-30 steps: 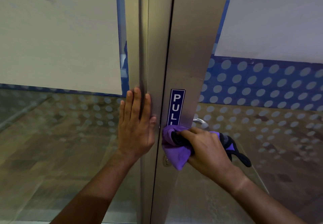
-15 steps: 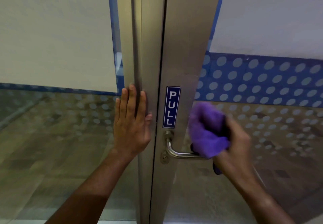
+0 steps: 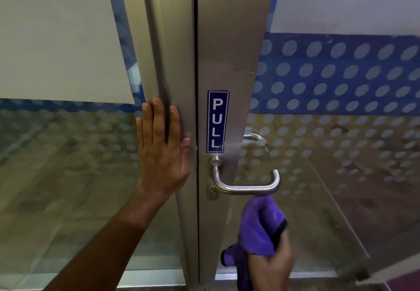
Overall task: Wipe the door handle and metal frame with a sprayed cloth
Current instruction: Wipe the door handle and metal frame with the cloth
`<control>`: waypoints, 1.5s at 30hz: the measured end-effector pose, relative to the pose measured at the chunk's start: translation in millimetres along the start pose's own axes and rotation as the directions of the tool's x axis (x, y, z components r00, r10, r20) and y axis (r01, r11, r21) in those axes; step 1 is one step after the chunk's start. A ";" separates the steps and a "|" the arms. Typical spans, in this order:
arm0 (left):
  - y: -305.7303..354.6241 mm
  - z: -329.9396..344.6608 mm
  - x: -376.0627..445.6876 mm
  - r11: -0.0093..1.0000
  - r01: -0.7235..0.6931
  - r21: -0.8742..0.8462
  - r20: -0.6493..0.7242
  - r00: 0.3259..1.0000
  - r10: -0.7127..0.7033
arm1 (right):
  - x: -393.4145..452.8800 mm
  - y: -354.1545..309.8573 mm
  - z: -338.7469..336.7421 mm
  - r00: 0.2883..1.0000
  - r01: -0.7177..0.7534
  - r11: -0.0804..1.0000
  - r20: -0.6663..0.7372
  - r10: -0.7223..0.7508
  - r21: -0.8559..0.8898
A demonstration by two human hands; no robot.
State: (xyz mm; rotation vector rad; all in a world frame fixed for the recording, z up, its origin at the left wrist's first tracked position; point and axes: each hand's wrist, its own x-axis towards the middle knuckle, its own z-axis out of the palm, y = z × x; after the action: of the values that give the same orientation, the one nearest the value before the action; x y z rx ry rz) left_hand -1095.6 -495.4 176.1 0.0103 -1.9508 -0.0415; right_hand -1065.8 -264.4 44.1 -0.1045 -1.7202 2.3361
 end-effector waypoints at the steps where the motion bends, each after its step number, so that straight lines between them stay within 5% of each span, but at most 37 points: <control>1: -0.4 -0.7 -3.5 1.000 -0.005 -0.006 0.021 1.000 0.005 | -7.3 2.7 5.5 0.998 0.009 0.996 0.070 -0.002 -0.093; 4: -2.3 -1.5 -18.6 0.999 -0.046 0.022 0.061 0.997 0.044 | -5.9 6.6 39.4 0.953 0.285 0.932 0.170 -0.251 -0.223; 13: -8.0 1.1 -26.9 0.997 -0.067 0.033 0.089 0.994 0.064 | 23.9 19.1 82.1 0.882 0.469 0.872 0.132 -0.453 -0.139; 19: -5.1 3.3 -26.8 0.998 -0.055 0.032 0.072 0.996 0.052 | 45.4 4.6 64.7 0.701 0.713 0.591 0.425 -0.573 -0.379; 23: -5.0 3.4 -27.7 0.998 -0.050 0.024 0.070 0.996 0.048 | 48.1 -12.1 55.7 0.686 0.724 0.460 0.473 -0.553 -0.514; 25: -4.3 3.3 -27.9 0.999 -0.047 0.024 0.070 0.997 0.046 | 43.4 -19.6 51.6 0.650 0.736 0.281 0.527 -0.548 -0.616; 27: -2.6 2.7 -27.6 0.999 -0.038 0.025 0.070 0.997 0.037 | 36.2 -20.8 38.8 0.686 0.693 0.161 0.572 -0.450 -0.703; 32: -2.2 0.4 -26.7 0.999 -0.042 0.021 0.079 0.996 0.040 | 20.3 -10.2 -1.3 0.821 0.564 0.341 0.467 -0.329 -0.752; 40: 0.3 -4.1 -26.3 1.000 -0.012 0.015 0.108 0.994 0.010 | 9.2 -19.3 -7.1 0.895 0.445 0.624 0.340 -0.288 -0.643; 45: 4.0 -12.4 -25.0 0.999 0.025 0.038 0.188 0.982 -0.032 | 1.4 -40.5 1.4 0.891 0.434 0.704 0.382 -0.244 -0.562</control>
State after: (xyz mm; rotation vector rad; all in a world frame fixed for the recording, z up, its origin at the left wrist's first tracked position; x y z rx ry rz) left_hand -1074.7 -491.0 157.7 0.0596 -2.1405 -0.0270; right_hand -1061.5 -254.1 83.0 0.4261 -2.3661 1.4665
